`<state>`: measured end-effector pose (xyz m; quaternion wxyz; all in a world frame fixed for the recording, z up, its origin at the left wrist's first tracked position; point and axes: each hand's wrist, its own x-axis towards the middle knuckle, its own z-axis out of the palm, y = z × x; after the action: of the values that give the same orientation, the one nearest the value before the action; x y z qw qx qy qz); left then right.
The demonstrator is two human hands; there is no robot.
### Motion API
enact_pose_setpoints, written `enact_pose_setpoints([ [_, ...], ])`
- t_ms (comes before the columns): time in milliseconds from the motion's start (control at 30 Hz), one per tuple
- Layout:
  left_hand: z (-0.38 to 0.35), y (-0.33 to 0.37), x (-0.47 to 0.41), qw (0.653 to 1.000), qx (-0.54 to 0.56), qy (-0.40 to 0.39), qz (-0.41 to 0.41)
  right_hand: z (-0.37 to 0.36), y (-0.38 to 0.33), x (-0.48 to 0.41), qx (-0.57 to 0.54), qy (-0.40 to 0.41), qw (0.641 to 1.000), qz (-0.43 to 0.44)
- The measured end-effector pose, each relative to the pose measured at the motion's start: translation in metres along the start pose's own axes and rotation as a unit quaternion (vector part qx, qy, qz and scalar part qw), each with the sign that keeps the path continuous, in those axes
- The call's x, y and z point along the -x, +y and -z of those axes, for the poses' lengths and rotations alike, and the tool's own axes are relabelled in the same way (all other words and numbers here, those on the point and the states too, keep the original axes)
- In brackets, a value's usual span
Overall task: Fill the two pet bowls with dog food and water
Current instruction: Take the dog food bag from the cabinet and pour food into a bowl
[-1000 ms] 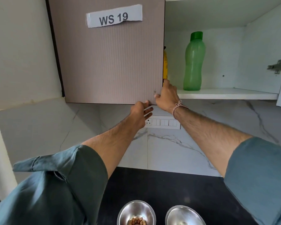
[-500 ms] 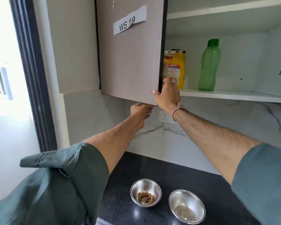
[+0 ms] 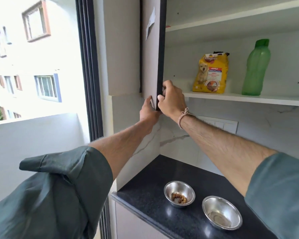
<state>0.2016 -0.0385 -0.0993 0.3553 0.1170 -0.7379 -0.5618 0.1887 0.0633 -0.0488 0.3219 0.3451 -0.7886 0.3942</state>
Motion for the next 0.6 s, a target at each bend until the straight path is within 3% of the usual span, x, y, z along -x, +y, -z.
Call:
enact_pose_setpoints([
  [133, 0.029, -0.004, 0.013, 0.999, -0.012, 0.028, -0.019, -0.021, -0.026, 0.006, -0.038, -0.034, 0.998, 0.035],
  [300, 0.076, -0.016, 0.005, 0.991, 0.097, 0.088, 0.03, -0.065, -0.058, 0.015, -0.061, -0.122, 0.988, 0.07],
  [600, 0.163, -0.034, -0.024, 0.978, 0.137, 0.12, 0.103, -0.148, -0.116, 0.001, -0.037, -0.14, 0.985, 0.097],
])
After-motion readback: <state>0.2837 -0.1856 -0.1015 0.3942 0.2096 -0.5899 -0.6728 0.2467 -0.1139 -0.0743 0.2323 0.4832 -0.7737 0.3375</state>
